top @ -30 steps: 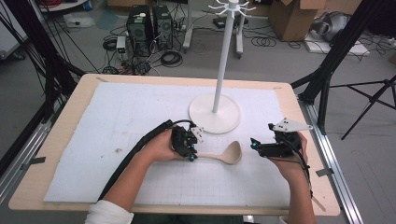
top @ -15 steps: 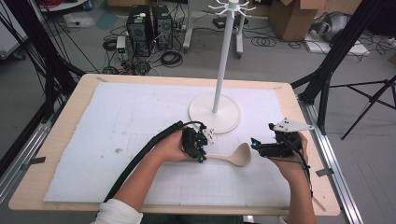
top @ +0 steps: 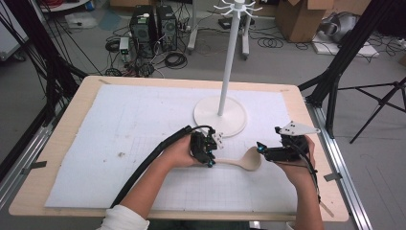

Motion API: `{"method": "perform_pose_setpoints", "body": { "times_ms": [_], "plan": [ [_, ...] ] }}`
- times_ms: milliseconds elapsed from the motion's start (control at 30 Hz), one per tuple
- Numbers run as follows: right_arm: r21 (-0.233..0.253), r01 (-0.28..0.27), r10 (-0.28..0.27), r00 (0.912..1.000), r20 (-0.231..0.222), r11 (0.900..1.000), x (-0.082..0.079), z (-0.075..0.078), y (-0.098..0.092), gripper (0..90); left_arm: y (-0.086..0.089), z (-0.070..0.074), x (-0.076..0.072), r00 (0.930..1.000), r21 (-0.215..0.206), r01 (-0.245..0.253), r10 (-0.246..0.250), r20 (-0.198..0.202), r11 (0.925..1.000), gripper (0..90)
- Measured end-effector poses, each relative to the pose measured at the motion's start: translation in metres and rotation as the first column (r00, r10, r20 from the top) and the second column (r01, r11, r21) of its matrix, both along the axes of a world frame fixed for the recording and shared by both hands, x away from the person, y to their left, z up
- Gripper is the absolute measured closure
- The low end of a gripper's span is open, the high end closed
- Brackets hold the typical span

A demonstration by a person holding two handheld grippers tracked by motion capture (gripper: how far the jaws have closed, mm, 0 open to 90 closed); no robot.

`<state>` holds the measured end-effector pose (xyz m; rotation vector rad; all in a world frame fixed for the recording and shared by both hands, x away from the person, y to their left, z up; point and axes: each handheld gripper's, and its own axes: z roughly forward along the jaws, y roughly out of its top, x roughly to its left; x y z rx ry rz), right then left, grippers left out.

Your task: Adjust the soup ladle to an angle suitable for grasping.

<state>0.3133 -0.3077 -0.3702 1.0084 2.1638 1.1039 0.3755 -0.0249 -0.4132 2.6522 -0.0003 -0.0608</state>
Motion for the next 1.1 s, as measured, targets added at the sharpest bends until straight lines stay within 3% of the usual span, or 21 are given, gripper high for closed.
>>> {"method": "perform_pose_setpoints", "body": {
  "times_ms": [67,233,400,600,733,767,867,1000,1100],
  "plan": [
    [-0.001,0.0,0.0,1.0,0.0,1.0,0.0,0.0,0.0,11.3,0.0,0.0,-0.001,0.9998,-0.016,-0.016,0.016,0.014,0.9998,70.6],
    [0.002,-0.001,0.001,1.0,0.005,1.0,0.0,0.0,-0.001,11.3,0.005,0.003,-0.002,0.9995,-0.023,-0.032,0.032,0.002,0.9992,54.1],
    [0.002,-0.002,0.002,1.0,0.001,1.0,0.0,0.0,0.0,11.4,0.025,0.018,-0.004,0.9975,-0.117,-0.069,0.068,-0.017,0.9907,46.3],
    [-0.007,-0.01,0.01,1.0,0.002,1.0,0.0,0.0,0.002,11.3,0.066,0.04,-0.007,0.9903,-0.244,-0.135,0.139,-0.002,0.9602,38.5],
    [-0.01,-0.008,0.008,1.0,-0.002,1.0,0.0,-0.001,0.003,11.3,0.094,0.051,-0.01,0.9833,-0.301,-0.172,0.182,0.005,0.938,35.2],
    [-0.011,-0.01,0.01,0.9999,-0.002,1.0,0.001,-0.001,0.003,11.3,0.101,0.054,-0.011,0.9816,-0.304,-0.178,0.19,0.012,0.9358,34.7],
    [-0.018,-0.008,0.008,0.9999,-0.008,1.0,0.001,-0.002,0.004,11.3,0.118,0.061,-0.012,0.9703,-0.336,-0.217,0.24,0.028,0.9166,31.9],
    [-0.028,-0.011,0.01,0.9998,-0.015,1.0,0.002,-0.004,0.006,11.3,0.139,0.066,-0.018,0.9656,-0.357,-0.225,0.256,0.044,0.9069,29.9],
    [-0.025,-0.02,0.02,0.9997,-0.015,0.999,0.002,-0.004,0.006,11.3,0.154,0.066,-0.025,0.9568,-0.385,-0.245,0.286,0.053,0.8901,25.8]
  ]
}}
